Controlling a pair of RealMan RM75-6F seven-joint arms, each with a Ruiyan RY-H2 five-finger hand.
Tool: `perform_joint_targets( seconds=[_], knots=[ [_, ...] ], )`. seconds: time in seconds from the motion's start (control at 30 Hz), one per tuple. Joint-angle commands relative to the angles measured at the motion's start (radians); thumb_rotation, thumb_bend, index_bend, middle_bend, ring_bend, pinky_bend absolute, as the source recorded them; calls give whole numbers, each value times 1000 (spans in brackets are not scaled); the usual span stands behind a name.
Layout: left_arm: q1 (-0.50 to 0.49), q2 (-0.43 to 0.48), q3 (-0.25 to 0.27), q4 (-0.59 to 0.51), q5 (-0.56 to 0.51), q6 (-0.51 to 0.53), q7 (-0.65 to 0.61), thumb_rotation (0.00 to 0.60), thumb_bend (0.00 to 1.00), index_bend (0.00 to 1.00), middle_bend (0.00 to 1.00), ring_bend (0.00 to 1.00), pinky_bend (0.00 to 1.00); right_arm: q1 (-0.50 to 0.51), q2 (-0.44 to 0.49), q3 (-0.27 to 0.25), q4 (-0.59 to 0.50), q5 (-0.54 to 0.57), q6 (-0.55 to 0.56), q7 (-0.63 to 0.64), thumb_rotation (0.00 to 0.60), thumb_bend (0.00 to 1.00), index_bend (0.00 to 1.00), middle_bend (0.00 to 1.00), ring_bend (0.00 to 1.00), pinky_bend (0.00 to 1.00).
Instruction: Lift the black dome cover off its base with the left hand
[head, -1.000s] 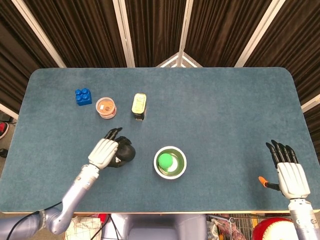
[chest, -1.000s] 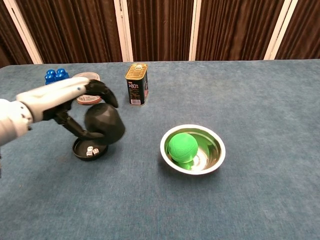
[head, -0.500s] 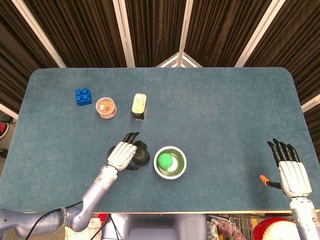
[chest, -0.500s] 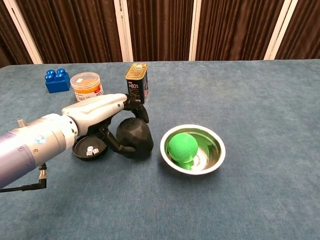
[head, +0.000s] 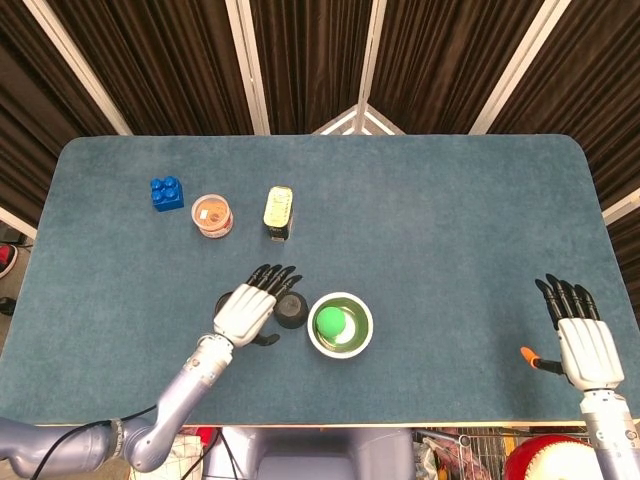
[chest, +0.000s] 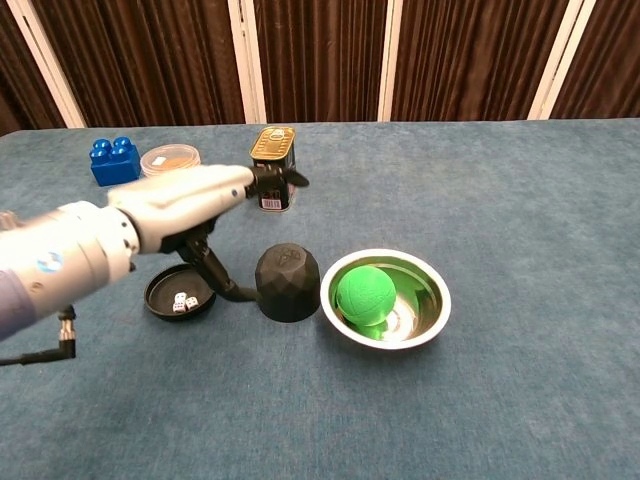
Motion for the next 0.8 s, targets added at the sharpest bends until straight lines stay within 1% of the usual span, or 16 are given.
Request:
perform_joint_targets(
  seconds=[0.03,0.07,0.1,0.13,0.17,0.2,0.23,0.3,0.33,0.43,0.5,0.57,0.67,0.8],
  knots=[
    [63,65,45,-82,101,132,27,600,277,72,39,0,61,2,2,3,3,3,-2,6,600,184,31,0,16,0],
    [94,73,63,-86,157,207,51,600,279,81,52,0,86,48,-29,33,23,28,-53,-4,600,185,31,0,16,0],
    [125,77,86,-71,227,288,80,600,281,96,65,0,116,9,-19,6,-7,10,-6,-18,600,184,31,0,16,0],
    [198,90,118,-25,336,454,132,600,284,116,73,0,125,-3,-16,1,-18,-1,16,-29,600,185,31,0,16,0],
    [261,92,146,15,399,574,138,600,286,130,77,0,126,-5,-16,1,-18,-2,23,-39,600,185,31,0,16,0],
    [307,94,166,50,429,649,120,600,288,148,82,0,132,-6,-17,2,-18,0,26,-48,600,185,31,0,16,0],
    [345,100,176,77,430,697,97,600,288,159,83,0,141,-6,-18,4,-19,1,29,-52,600,185,31,0,16,0],
    [390,115,183,93,399,731,72,600,289,155,77,0,154,-7,-18,6,-18,2,33,-55,600,185,31,0,16,0],
    [418,130,183,97,366,743,63,600,288,151,74,0,156,-18,-21,-4,-21,-7,47,-59,600,185,31,0,16,0],
    [473,168,159,121,284,763,49,600,288,138,71,0,155,-25,-27,-5,-16,-15,64,-64,600,185,31,0,16,0],
    [504,187,146,128,227,753,15,600,288,133,75,0,155,-30,-30,-7,-14,-18,73,-75,600,185,31,0,16,0],
    [528,213,135,121,172,722,-57,600,288,131,77,0,155,-27,-35,-2,-10,-16,74,-86,600,185,31,0,16,0],
    [544,230,115,131,127,690,-107,600,288,130,76,0,155,-31,-36,-3,-9,-17,81,-98,600,185,31,0,16,0],
    [548,260,103,122,136,661,-154,600,288,127,86,0,155,-39,-34,-2,-11,-28,103,-104,600,184,31,0,16,0]
  ],
)
